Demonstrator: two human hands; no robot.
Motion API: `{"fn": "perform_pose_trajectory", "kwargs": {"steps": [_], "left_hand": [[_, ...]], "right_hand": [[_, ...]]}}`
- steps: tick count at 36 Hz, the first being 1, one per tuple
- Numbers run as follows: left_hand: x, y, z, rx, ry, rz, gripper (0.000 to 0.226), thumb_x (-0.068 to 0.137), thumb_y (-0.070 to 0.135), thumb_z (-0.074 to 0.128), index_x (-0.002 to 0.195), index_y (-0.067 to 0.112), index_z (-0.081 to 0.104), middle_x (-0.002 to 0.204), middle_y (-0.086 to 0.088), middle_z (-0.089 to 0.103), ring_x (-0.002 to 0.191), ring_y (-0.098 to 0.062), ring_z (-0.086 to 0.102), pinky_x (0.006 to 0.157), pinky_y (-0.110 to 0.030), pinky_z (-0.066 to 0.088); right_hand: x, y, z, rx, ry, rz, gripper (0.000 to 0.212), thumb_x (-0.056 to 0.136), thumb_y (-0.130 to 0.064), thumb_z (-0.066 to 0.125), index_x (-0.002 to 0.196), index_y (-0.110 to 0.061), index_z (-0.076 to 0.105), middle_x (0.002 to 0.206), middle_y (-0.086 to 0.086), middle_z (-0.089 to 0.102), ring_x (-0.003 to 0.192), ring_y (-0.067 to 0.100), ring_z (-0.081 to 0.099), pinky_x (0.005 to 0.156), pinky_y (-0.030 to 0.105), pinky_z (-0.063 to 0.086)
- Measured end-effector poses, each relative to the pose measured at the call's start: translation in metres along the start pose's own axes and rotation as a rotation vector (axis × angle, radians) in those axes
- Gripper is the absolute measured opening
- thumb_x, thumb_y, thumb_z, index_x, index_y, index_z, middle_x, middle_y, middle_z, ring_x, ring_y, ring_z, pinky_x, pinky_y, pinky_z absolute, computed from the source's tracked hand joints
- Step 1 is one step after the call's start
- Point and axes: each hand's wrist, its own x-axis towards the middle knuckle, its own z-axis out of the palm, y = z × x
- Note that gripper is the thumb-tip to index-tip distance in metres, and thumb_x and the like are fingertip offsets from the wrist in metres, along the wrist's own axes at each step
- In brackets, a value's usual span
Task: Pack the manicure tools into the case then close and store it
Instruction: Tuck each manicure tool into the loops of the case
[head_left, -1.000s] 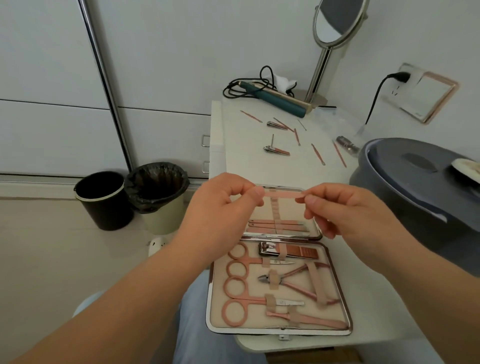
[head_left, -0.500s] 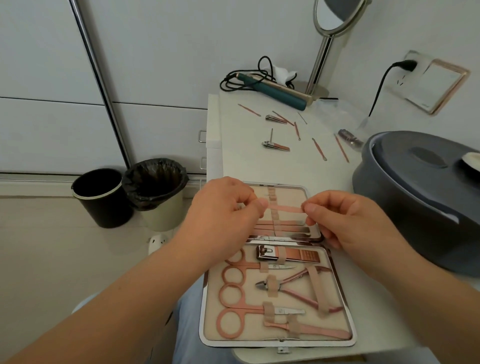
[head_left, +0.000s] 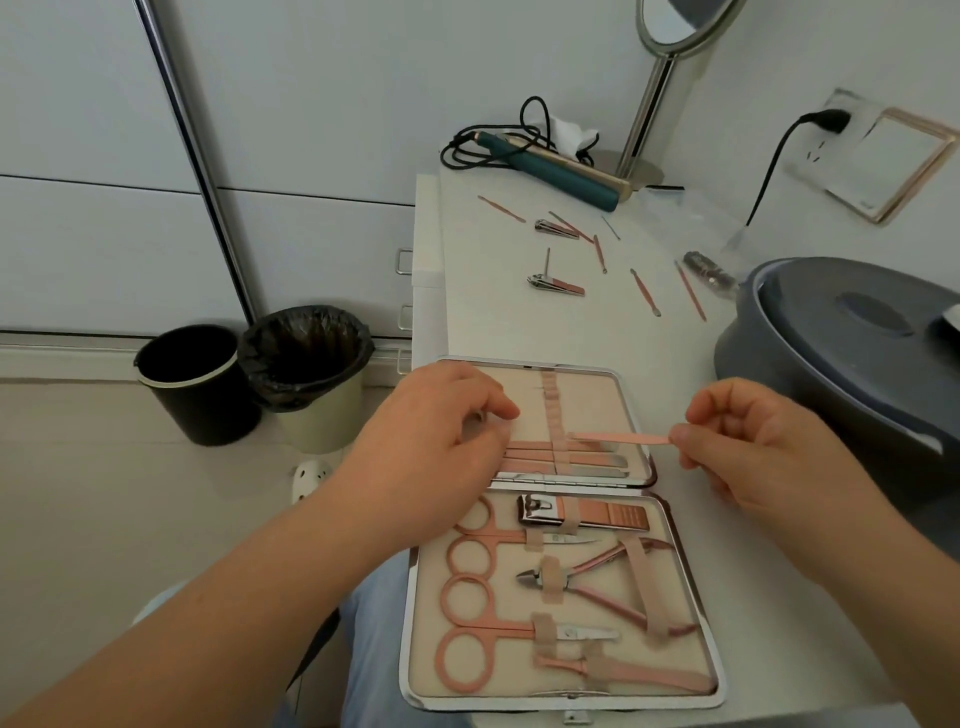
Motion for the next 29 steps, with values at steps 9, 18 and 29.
{"fn": "perform_pose_trajectory", "kwargs": {"steps": [9,18,29], "left_hand": [[0.000,-0.001,0.000,-0.025,-0.015,-0.027,0.030,0.075,0.010,0.052,0.087,0.036,0.057,0.101,0.019,0.053,0.098,0.003,0.041,0.086,-0.013,0.034],[-0.001,-0.004,0.001,-0.071,-0.082,-0.007,0.032,0.075,0.026,0.041,0.095,0.046,0.055,0.103,0.027,0.045,0.104,0.005,0.033,0.089,-0.012,0.028],[-0.003,-0.008,-0.001,-0.012,-0.199,-0.003,0.038,0.076,0.043,0.037,0.109,0.053,0.053,0.113,0.028,0.033,0.111,0.010,0.024,0.098,-0.019,0.022]], "right_hand": [[0.014,0.003,0.001,0.072,-0.117,0.110,0.011,0.082,-0.012,0.064,0.077,-0.018,0.057,0.047,-0.006,0.061,0.043,0.007,0.043,0.048,0.024,0.032],[0.031,-0.005,0.008,-0.056,-0.246,0.118,0.008,0.079,-0.015,0.068,0.078,-0.013,0.061,0.043,-0.006,0.058,0.043,0.009,0.046,0.042,0.022,0.037],[0.032,-0.013,0.015,-0.320,-0.195,-0.099,0.012,0.074,-0.034,0.072,0.067,-0.026,0.065,0.054,-0.009,0.052,0.047,0.001,0.046,0.048,0.014,0.039]]}}
